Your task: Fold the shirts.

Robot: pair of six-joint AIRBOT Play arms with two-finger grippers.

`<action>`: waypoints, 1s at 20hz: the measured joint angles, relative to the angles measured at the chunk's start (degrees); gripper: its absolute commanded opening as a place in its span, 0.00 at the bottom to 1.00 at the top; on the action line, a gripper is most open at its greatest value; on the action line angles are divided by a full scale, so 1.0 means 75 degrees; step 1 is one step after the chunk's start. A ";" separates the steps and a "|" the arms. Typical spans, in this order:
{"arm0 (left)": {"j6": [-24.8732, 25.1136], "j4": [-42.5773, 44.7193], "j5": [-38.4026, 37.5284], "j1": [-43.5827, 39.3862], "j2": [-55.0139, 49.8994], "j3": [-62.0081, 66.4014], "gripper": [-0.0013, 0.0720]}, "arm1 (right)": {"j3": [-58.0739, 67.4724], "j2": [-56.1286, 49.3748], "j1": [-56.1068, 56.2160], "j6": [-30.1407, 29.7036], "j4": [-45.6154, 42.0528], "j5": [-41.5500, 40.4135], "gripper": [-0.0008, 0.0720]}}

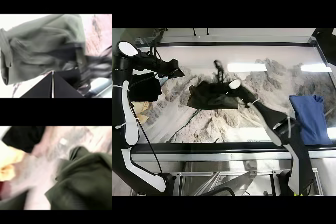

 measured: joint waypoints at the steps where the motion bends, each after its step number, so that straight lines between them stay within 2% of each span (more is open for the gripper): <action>1: 0.0000 0.0000 -0.0052 0.0035 0.0044 -0.0015 0.03 | 0.0015 -0.0119 0.0239 -0.0096 0.0006 -0.0309 0.97; 5: 0.0000 -0.0006 -0.0085 0.0090 0.0117 -0.0236 0.03 | 0.0111 0.0189 0.0554 -0.0597 -0.0055 -0.0519 0.95; 7: 0.0003 -0.0006 -0.0082 0.0099 0.0131 -0.0367 0.03 | 0.0131 0.0632 0.0300 -0.0679 -0.0262 -0.0085 0.58; 9: 0.0006 -0.0009 -0.0093 0.0105 0.0143 -0.0440 0.03 | 0.0137 0.1093 -0.0189 -0.0574 -0.0629 0.0699 0.58; 11: 0.0009 -0.0009 -0.0122 0.0105 0.0146 -0.0475 0.03 | 0.0146 0.1483 -0.0886 0.0009 -0.1256 0.1524 0.59; 12: 0.0009 -0.0015 -0.0122 0.0105 0.0146 -0.0487 0.03 | 0.0143 0.1594 -0.1259 0.0393 -0.1652 0.1915 0.68; 13: 0.0012 -0.0020 -0.0137 0.0105 0.0146 -0.0495 0.03 | 0.0137 0.1655 -0.1641 0.0790 -0.2052 0.2308 0.73; 16: 0.0023 -0.0023 -0.0175 0.0105 0.0146 -0.0507 0.03 | 0.0111 0.1568 -0.2570 0.1667 -0.2798 0.3267 0.73; 20: 0.0023 -0.0020 -0.0201 0.0105 0.0146 -0.0510 0.03 | 0.0099 0.1058 -0.3217 0.2253 -0.3174 0.3882 0.73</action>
